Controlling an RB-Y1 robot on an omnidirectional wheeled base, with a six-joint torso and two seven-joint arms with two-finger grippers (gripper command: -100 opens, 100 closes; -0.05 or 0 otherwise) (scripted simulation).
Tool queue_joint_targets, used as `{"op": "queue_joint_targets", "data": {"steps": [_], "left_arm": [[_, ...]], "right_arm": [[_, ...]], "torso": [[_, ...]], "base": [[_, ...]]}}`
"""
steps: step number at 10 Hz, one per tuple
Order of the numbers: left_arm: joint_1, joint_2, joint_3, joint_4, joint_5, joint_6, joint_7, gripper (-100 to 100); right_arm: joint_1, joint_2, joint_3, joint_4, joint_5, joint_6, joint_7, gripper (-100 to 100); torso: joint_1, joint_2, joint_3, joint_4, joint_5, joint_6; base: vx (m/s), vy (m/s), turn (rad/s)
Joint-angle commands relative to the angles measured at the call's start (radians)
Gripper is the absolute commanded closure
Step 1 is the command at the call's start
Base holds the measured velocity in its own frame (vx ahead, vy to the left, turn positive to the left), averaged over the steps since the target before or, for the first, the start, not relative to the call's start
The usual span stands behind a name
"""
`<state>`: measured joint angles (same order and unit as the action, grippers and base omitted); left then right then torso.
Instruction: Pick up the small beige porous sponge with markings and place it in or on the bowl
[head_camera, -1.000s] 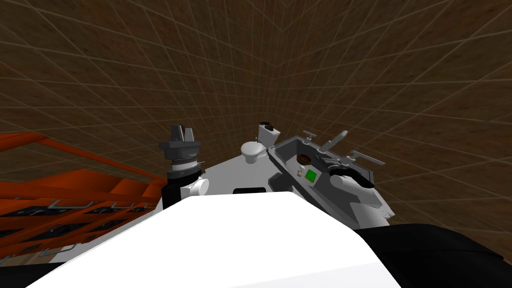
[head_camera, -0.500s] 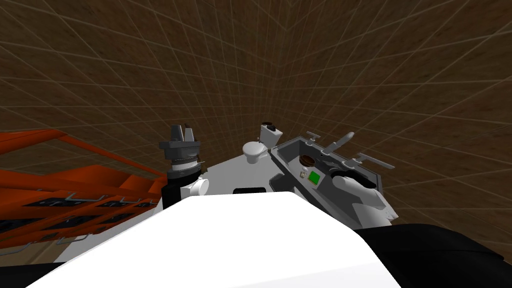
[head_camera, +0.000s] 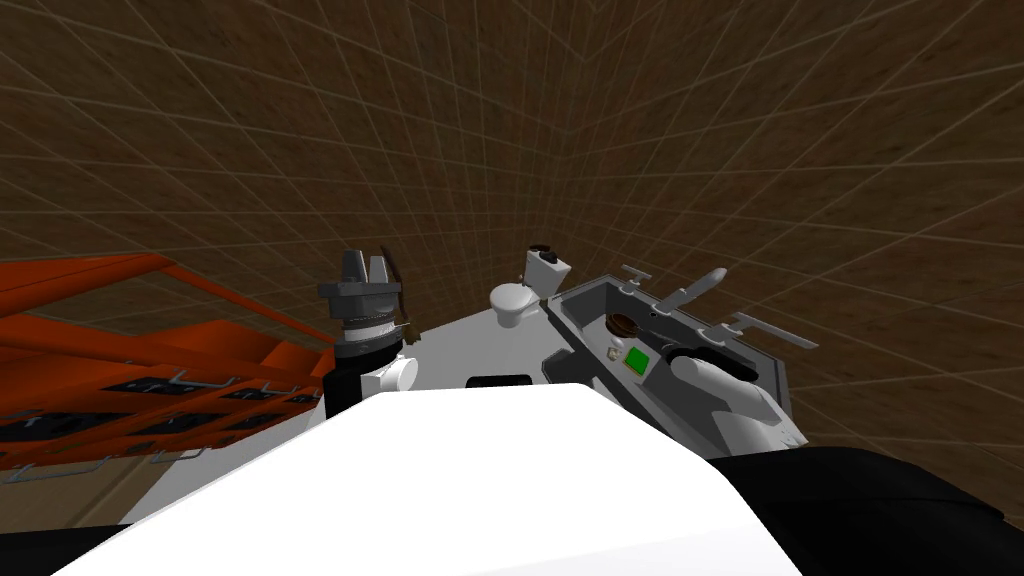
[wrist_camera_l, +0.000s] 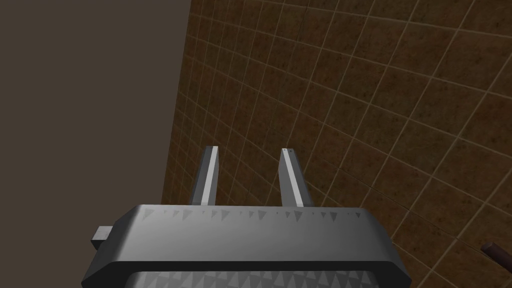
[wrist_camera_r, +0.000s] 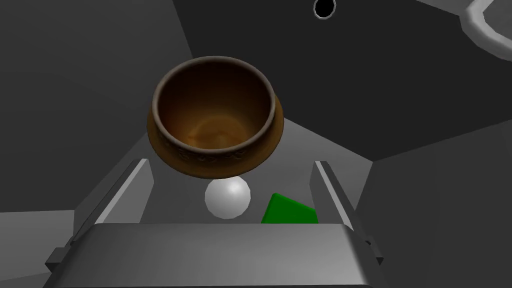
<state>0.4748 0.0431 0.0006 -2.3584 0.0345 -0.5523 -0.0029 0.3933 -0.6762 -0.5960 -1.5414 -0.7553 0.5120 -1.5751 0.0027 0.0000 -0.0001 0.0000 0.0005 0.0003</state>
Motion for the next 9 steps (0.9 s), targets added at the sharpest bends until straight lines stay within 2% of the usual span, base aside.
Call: {"op": "queue_joint_targets", "data": {"steps": [1, 2, 3, 4, 5, 6, 7, 9], "left_arm": [[0.0, 0.0, 0.0, 0.0, 0.0, 0.0, 0.0, 0], [0.0, 0.0, 0.0, 0.0, 0.0, 0.0, 0.0, 0], [0.0, 0.0, 0.0, 0.0, 0.0, 0.0, 0.0, 0], [0.0, 0.0, 0.0, 0.0, 0.0, 0.0, 0.0, 0], [0.0, 0.0, 0.0, 0.0, 0.0, 0.0, 0.0, 0], [0.0, 0.0, 0.0, 0.0, 0.0, 0.0, 0.0, 0], [0.0, 0.0, 0.0, 0.0, 0.0, 0.0, 0.0, 0], [0.0, 0.0, 0.0, 0.0, 0.0, 0.0, 0.0, 0]], "right_arm": [[-0.01, -0.005, 0.003, 0.024, -0.004, 0.028, -0.042, -100], [-0.009, -0.011, 0.004, 0.055, -0.019, 0.065, -0.074, -100], [-0.009, -0.011, 0.004, 0.055, -0.019, 0.065, -0.09, -100], [-0.008, -0.016, 0.005, 0.083, -0.033, 0.1, -0.126, -100], [-0.008, -0.016, 0.005, 0.083, -0.033, 0.1, -0.136, -100], [-0.006, -0.02, 0.007, 0.11, -0.047, 0.133, -0.173, -100], [-0.006, -0.02, 0.007, 0.11, -0.047, 0.133, -0.179, -100], [-0.003, -0.027, 0.01, 0.158, -0.072, 0.193, -0.248, -100]], "torso": [[0.0, 0.0, 0.0, 0.0, 0.0, 0.0], [-0.001, 0.0, 0.0, 0.0, 0.0, 0.0], [0.0, 0.0, 0.0, 0.0, 0.0, 0.0], [-0.001, 0.0, 0.0, 0.0, 0.0, 0.0], [0.0, 0.0, 0.0, 0.0, 0.0, 0.0], [-0.001, 0.0, 0.0, 0.0, 0.0, 0.0], [0.0, 0.0, 0.0, 0.0, 0.0, 0.0], [0.0, 0.0, 0.0, 0.0, 0.0, 0.0]], "base": [[0.001, 0.027, 0.042], [-0.003, 0.034, 0.097], [0.0, 0.028, 0.039], [0.004, 0.033, 0.081], [0.004, 0.026, 0.043], [0.005, 0.031, 0.075], [0.005, 0.025, 0.038], [0.005, 0.034, 0.108]]}}
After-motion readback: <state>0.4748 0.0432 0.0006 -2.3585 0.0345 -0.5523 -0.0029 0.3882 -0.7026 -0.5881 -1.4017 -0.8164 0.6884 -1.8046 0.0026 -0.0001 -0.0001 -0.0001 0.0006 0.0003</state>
